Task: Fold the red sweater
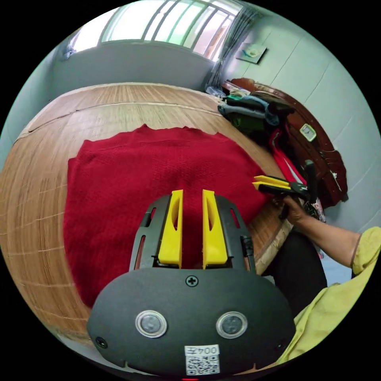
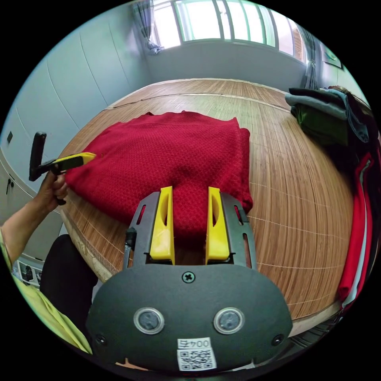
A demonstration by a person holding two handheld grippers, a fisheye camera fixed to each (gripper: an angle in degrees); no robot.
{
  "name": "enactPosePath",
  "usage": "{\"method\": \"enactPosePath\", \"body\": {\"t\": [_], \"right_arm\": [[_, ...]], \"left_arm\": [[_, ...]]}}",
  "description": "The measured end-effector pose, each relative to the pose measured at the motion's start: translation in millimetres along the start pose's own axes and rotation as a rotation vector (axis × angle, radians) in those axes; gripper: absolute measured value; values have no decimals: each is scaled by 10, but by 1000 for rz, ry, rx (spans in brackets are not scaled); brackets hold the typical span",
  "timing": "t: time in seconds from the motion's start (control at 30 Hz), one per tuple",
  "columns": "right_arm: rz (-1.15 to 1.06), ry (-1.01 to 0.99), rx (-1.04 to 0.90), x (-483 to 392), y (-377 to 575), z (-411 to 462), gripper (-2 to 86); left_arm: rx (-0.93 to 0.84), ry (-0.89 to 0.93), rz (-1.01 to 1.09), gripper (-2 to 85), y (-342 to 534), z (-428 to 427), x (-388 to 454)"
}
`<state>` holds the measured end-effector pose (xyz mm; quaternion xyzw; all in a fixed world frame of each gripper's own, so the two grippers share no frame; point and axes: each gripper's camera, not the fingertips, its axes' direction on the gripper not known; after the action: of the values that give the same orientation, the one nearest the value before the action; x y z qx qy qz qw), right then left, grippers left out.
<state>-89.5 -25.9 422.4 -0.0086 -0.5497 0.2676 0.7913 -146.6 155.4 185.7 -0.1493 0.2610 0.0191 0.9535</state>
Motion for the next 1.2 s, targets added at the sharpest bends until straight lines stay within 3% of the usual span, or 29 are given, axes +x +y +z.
{"method": "enactPosePath", "body": {"t": [0.2,0.43,0.6,0.8,0.93,1.2], "right_arm": [[9,5,2,-50,31,56,129],[10,5,1,-90,65,80,129],[12,9,-1,-109,81,80,127],[15,7,-3,-104,94,55,126],[15,9,-3,-95,97,16,125],[14,13,-3,-45,89,-102,125]], "left_arm": [[158,-246,-118,130,899,-1109,-529],[110,-135,-280,112,1344,-1143,-1242],[97,-111,-242,72,1297,-1024,-1221],[68,-235,-239,37,1255,-1189,-1261],[30,-167,-288,36,1329,-1065,-1370],[121,-330,-127,64,1003,-1451,-635]]}}
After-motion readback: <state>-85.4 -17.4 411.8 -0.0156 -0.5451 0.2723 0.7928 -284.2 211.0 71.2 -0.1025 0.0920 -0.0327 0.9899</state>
